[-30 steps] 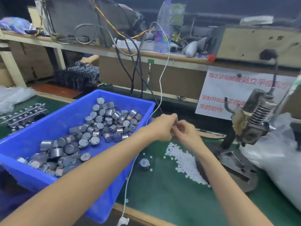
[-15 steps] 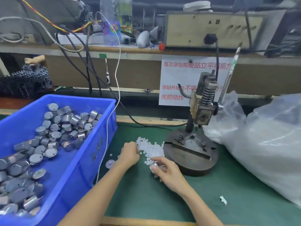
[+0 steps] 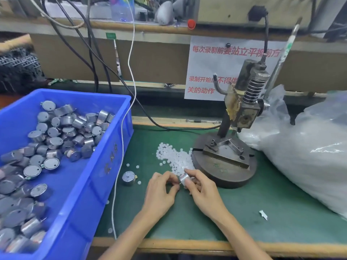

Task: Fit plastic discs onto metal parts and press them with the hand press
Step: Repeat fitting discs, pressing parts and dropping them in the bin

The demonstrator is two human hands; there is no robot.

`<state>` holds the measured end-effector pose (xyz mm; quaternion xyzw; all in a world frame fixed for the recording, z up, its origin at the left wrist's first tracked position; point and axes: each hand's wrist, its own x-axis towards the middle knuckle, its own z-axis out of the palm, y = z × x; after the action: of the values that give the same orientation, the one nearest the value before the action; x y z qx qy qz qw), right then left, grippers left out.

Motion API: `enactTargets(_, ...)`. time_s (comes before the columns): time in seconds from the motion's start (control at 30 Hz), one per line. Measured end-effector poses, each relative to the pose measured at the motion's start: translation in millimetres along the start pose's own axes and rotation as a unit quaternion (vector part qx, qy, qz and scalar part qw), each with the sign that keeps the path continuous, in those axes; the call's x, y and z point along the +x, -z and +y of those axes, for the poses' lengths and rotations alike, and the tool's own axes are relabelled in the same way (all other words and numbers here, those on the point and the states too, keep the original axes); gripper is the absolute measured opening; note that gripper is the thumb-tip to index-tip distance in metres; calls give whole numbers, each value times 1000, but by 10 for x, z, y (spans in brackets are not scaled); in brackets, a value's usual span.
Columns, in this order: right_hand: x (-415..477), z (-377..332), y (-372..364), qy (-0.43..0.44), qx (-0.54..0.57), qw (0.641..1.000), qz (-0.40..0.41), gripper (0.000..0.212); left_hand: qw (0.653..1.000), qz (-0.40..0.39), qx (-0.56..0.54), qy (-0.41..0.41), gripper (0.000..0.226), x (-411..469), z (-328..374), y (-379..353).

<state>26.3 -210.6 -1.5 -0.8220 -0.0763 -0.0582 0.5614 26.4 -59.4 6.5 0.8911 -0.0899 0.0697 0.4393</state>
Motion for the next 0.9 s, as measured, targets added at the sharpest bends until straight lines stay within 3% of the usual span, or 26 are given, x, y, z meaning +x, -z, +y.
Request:
enactTargets(0.23, -6, 25, -17, 81, -127, 989, -2, 18, 998, 54, -38, 15, 15, 0, -13, 10)
enactTargets(0.9, 12, 46, -41, 100, -124, 987, -7, 16, 1000, 14, -16, 8, 28, -27, -5, 17)
